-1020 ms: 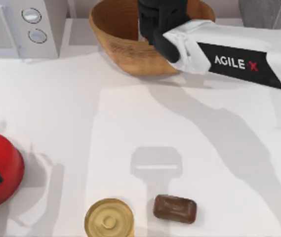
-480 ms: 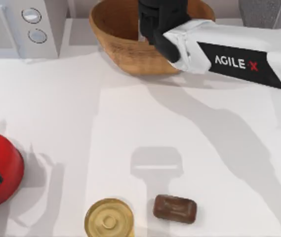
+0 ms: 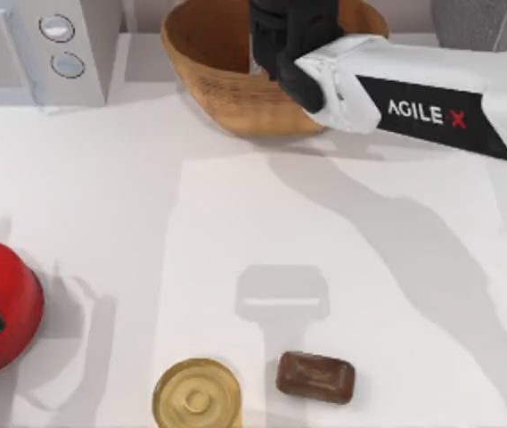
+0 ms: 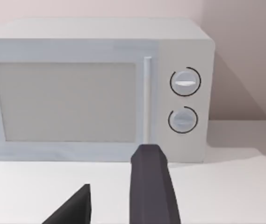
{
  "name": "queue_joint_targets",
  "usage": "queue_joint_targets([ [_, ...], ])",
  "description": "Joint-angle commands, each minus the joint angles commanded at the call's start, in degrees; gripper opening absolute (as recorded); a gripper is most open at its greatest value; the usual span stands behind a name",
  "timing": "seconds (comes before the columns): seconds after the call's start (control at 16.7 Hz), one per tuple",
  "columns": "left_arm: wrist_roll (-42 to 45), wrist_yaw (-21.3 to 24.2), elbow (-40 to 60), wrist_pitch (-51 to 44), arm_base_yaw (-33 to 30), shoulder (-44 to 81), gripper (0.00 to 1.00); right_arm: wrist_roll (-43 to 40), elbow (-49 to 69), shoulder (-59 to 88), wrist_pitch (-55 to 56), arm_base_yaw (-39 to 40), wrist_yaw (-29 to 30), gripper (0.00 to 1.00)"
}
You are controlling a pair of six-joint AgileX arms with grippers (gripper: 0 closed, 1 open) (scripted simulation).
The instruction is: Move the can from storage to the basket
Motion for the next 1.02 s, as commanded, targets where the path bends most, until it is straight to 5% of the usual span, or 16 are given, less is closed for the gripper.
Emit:
queue_joint_targets([
  [1.02,0.00,0.00,0.00,0.00,0.00,0.00,1.00,0.43,-7.68,-6.78,-1.41,-4.03,-2.64,1.00],
])
